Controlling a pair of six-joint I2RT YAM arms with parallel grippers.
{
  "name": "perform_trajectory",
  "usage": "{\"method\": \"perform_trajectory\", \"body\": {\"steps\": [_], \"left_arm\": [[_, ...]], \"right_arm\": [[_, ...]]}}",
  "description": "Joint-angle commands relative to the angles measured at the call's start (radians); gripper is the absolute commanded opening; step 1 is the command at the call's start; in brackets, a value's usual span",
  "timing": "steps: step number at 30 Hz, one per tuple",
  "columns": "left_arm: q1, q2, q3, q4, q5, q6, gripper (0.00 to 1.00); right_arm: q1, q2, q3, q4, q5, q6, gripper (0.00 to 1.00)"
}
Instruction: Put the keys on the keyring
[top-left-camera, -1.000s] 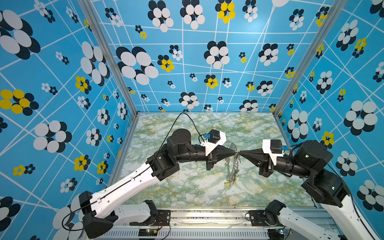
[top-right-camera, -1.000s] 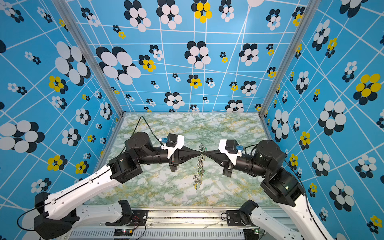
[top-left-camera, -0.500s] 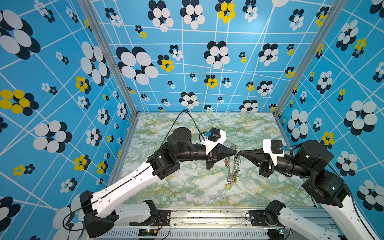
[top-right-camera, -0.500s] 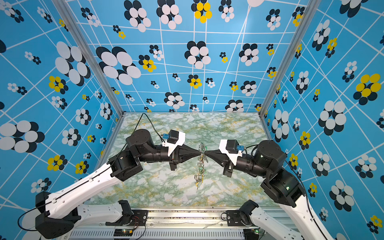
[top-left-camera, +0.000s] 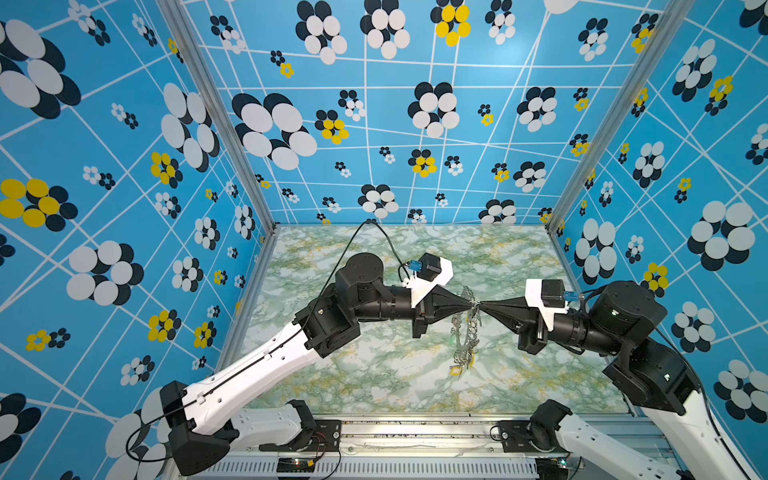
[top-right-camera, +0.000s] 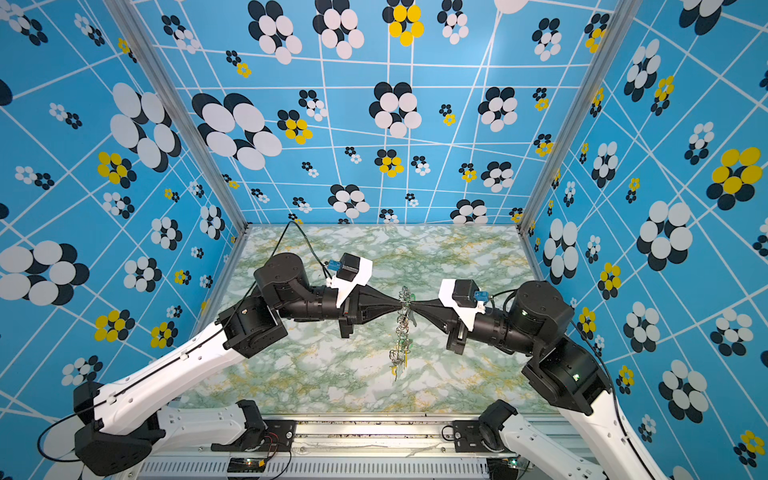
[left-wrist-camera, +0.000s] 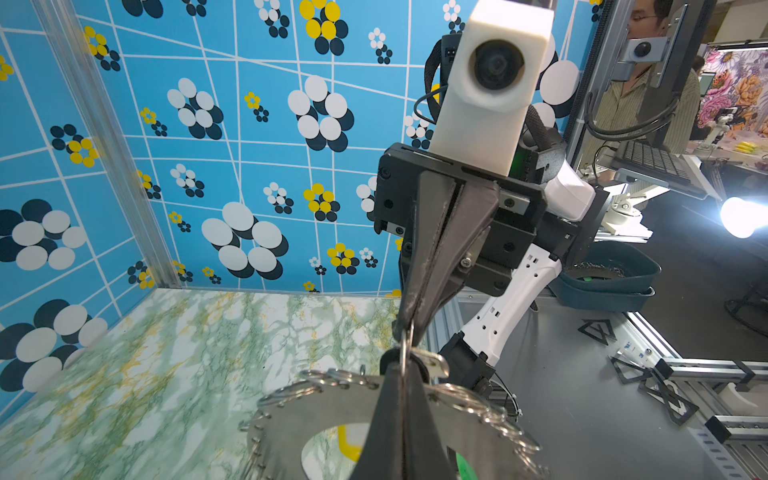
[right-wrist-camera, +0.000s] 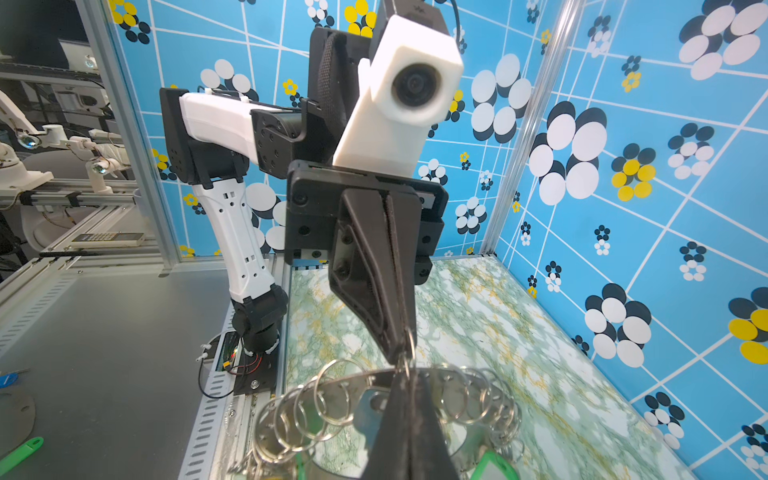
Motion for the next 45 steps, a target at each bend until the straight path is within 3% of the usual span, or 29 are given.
{"method": "perform_trajectory", "body": {"steps": [1, 45], "left_arm": [[0.007, 0.016, 0.037, 0.027, 0.026, -0.03, 0.0], [0.063, 0.017, 0.001, 0.248, 0.09, -0.201, 0.0]], "right_arm": [[0.018, 0.002, 0.008, 0.011, -0.021, -0.019, 0.0], [0.071, 0.03, -0.002, -0.078, 0.009, -0.089, 0.0]]}}
